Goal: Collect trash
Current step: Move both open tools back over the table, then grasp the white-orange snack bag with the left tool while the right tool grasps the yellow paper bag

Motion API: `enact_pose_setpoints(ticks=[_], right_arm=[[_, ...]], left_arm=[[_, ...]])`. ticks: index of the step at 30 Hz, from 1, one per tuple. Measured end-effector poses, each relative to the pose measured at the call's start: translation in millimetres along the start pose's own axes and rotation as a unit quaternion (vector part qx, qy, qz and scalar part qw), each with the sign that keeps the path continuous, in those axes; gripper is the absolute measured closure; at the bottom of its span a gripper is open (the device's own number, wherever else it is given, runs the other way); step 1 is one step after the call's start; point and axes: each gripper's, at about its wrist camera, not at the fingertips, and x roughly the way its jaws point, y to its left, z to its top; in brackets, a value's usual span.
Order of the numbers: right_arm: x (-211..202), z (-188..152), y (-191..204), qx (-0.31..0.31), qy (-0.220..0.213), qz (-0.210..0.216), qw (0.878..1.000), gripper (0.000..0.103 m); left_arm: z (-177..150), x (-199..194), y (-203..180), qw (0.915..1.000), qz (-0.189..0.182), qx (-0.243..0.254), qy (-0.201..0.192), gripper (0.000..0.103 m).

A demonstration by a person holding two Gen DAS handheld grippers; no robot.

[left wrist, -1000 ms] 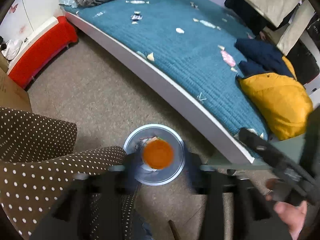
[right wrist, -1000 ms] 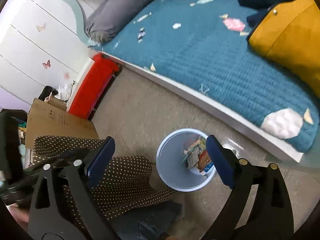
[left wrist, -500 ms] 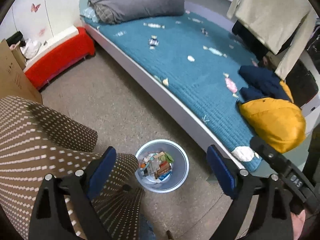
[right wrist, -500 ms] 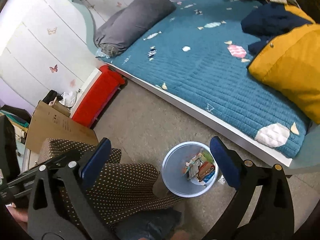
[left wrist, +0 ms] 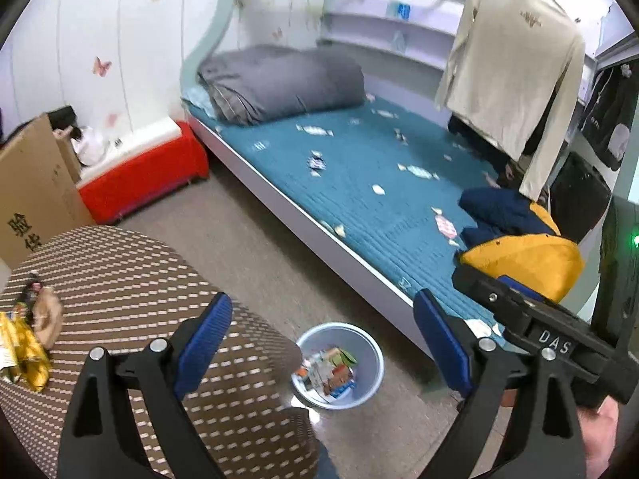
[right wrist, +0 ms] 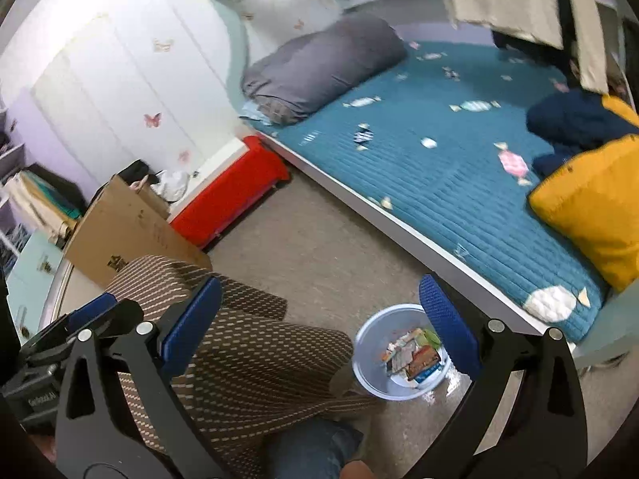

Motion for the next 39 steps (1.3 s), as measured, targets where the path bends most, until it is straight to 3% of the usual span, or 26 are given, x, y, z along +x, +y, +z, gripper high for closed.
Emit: enact_pose_setpoints(ticks=[16, 25, 39], right_arm=[[-29, -7, 134, -0.088, -0.017, 0.086, 0.992, 0.006], [-24, -21, 216, -0.153, -0.001, 0.139, 0.978, 0.006], [32, -73, 318, -0.246, 0.073, 0.175, 0.951, 0.006]], left_arm=[[-30, -104, 95, 0.9928, 0.066, -0.044, -0.09, 0.013], [-54, -149, 168, 0.9804, 0.118, -0.096, -0.125, 0.012], [-109, -175, 287, 0.9564, 0.205, -0.168, -0.123, 0.012]])
